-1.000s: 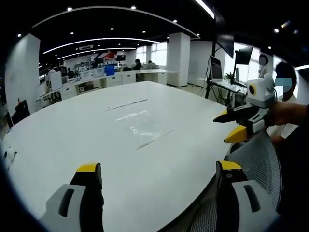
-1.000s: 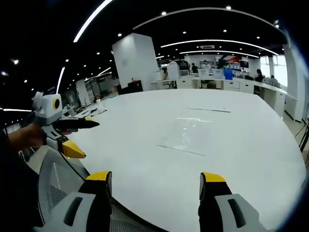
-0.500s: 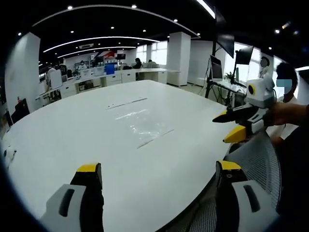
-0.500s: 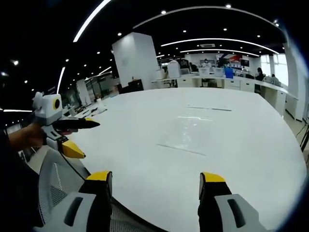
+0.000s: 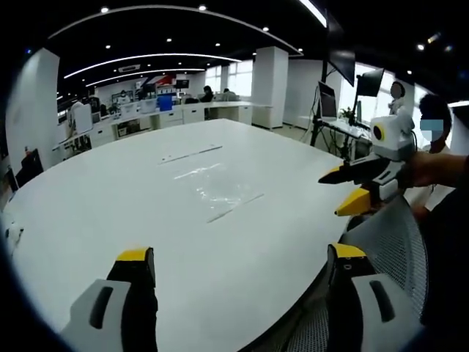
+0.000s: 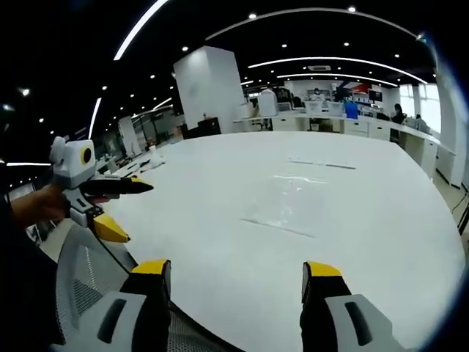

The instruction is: Open the resealable bag by pulling the two sides of the seal apart until the entire bag opening is separated and visibly accessible.

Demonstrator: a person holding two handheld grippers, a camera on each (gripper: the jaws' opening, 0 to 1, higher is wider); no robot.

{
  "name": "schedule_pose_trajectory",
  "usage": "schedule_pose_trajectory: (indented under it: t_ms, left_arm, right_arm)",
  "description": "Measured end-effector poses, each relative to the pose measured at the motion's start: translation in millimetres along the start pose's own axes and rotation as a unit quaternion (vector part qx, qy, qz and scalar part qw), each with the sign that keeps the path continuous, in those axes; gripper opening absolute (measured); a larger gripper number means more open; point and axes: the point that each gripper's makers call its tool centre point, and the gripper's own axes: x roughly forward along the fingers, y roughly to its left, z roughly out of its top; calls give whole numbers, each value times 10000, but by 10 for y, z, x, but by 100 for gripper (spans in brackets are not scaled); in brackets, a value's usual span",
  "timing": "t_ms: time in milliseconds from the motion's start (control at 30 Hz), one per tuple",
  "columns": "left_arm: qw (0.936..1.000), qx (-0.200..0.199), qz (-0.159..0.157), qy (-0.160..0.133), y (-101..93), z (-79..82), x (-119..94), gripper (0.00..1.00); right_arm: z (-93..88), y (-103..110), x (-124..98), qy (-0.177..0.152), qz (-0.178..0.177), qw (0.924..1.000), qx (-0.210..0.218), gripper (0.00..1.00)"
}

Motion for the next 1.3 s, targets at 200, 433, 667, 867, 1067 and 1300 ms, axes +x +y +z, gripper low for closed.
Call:
schedule_pose_trajectory:
  t_ms: [200,433,667,867,1067,1300]
  left_arm:
    - [10000,80,-14,55,26,-7,37,96]
    - [9999,59,-55,73,52,-15,80,95]
    - [9998,102,-153,109,39,-18,130,95]
    - [9997,112,-179,146,49,-29,159,95]
    - [9996,51,-186,184,67,-51,177,94]
    - [9997,-26,-163,202,106,-75,190,94]
  right_arm:
    - [60,24,91,-44,72,10000,-40,71]
    - [121,5,234,33,120,9998,-161,68]
    - [212,-3,395,64,197,9994,-290,66]
    - [241,3,501,91,277,9989,-354,66]
    - [273,-39,625,154,341,9980,-503,58]
    - [343,-111,808,207,393,9967,-676,58]
